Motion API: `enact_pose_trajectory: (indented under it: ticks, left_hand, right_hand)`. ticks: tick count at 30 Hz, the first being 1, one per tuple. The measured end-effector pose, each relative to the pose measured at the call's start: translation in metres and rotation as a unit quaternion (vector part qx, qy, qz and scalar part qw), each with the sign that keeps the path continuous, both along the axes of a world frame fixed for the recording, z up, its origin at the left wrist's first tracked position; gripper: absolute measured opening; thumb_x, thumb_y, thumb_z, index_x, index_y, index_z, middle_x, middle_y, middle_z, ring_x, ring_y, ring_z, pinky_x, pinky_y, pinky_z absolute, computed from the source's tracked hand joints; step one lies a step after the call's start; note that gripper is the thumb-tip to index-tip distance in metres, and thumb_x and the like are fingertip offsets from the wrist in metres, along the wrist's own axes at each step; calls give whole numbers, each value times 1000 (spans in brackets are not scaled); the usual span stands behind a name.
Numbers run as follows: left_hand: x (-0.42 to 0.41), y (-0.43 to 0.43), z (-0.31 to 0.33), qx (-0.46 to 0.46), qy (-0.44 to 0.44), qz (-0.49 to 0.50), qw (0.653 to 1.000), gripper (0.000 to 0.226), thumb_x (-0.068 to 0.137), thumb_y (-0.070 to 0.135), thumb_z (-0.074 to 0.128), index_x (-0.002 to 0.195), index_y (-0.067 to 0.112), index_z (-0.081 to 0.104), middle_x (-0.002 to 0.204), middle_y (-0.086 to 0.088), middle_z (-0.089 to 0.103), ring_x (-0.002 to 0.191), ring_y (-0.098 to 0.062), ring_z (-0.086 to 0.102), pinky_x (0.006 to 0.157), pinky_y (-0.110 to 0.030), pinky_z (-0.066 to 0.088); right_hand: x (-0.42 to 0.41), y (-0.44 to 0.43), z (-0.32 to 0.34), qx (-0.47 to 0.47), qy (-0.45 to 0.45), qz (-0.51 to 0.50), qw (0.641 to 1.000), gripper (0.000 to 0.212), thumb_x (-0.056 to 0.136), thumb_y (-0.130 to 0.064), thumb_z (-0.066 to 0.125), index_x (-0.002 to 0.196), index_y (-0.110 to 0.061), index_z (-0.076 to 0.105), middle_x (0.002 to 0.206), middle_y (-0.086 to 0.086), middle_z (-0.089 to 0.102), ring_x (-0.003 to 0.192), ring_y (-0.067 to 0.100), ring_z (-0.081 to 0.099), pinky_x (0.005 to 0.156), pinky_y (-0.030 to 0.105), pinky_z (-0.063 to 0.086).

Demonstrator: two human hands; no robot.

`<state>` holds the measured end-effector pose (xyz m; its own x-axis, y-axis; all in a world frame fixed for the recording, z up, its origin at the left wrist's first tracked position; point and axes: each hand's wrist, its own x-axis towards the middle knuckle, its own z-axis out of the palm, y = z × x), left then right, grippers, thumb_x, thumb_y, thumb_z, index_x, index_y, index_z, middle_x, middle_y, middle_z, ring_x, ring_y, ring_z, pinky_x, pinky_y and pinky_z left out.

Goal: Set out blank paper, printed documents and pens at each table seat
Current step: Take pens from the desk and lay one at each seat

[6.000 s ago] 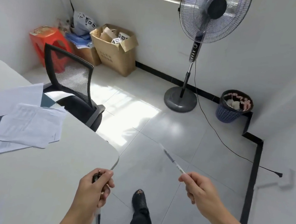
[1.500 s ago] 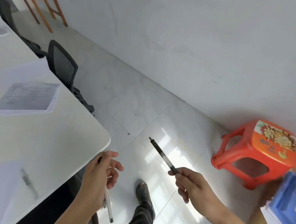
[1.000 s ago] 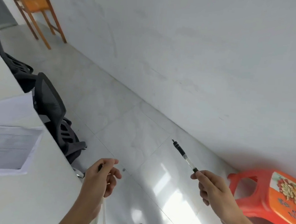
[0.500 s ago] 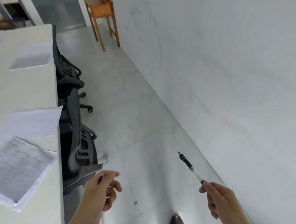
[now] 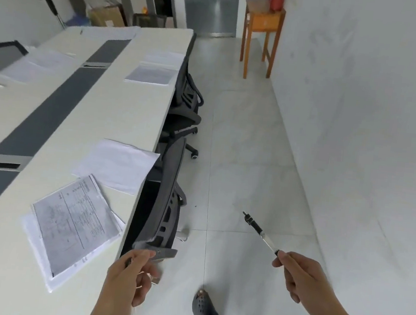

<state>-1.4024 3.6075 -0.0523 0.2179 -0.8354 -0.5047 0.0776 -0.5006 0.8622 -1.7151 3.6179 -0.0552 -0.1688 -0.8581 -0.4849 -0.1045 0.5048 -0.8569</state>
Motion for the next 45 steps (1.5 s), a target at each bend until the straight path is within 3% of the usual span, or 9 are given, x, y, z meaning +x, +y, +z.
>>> enact_pose_trajectory:
  ticks: [4,11,19,25,31,34,39,45]
  left_hand:
    - [8,-70,4,-14,20,37,999,20,98,8,47,97,-6,61,58,-17,60,28,-16,35,34,-12,22]
    - [16,-160,32,-54,36,68,996,17,97,12,50,94,3,64,63,-12,60,42,-18,34,39,-18,18]
    - [45,-204,10,-15,17,241,970,22,98,14,48,94,-1,63,63,-16,58,38,-16,34,39,-15,19]
    - [35,-264,10,-34,6,340,940,28,99,19,47,93,-2,64,61,-17,59,38,-18,34,39,-17,17]
    - [18,-291,11,-36,15,435,900,33,100,25,45,92,-1,63,62,-18,59,41,-19,36,41,-19,19]
    - [17,-286,10,-14,22,476,879,34,100,24,44,94,-4,62,60,-17,59,37,-18,37,38,-14,21]
    - [34,-276,11,1,13,537,843,35,101,24,43,95,-5,62,58,-17,59,36,-18,39,39,-14,22]
    - [57,-274,8,6,18,585,811,36,101,24,42,94,-5,62,58,-17,59,35,-18,38,39,-14,22]
  right_hand:
    - [14,-80,6,-5,-10,34,999,31,100,-16,49,84,2,69,49,-3,34,44,13,29,47,28,25]
    - [38,-202,14,-22,6,119,993,32,100,-7,45,85,-1,73,56,4,46,50,17,41,46,27,32]
    - [70,-346,-6,-4,28,292,956,22,94,-15,61,84,-18,80,63,2,53,65,15,49,53,25,40]
    - [104,-477,-11,-23,24,414,910,12,90,-16,67,84,-13,77,63,1,38,59,15,33,53,24,27]
    - [182,-582,-39,-57,80,533,841,7,87,-10,70,82,-5,73,54,-10,53,50,2,45,51,13,34]
    - [231,-613,-64,-63,132,572,807,11,86,-18,70,79,-9,70,57,-7,56,54,11,48,55,23,36]
    - [315,-638,-109,-66,222,606,761,21,78,-19,71,71,-1,63,60,5,56,62,21,51,60,30,38]
    - [375,-642,-135,-77,339,618,705,32,78,-13,67,55,-13,45,53,3,48,53,21,46,47,27,29]
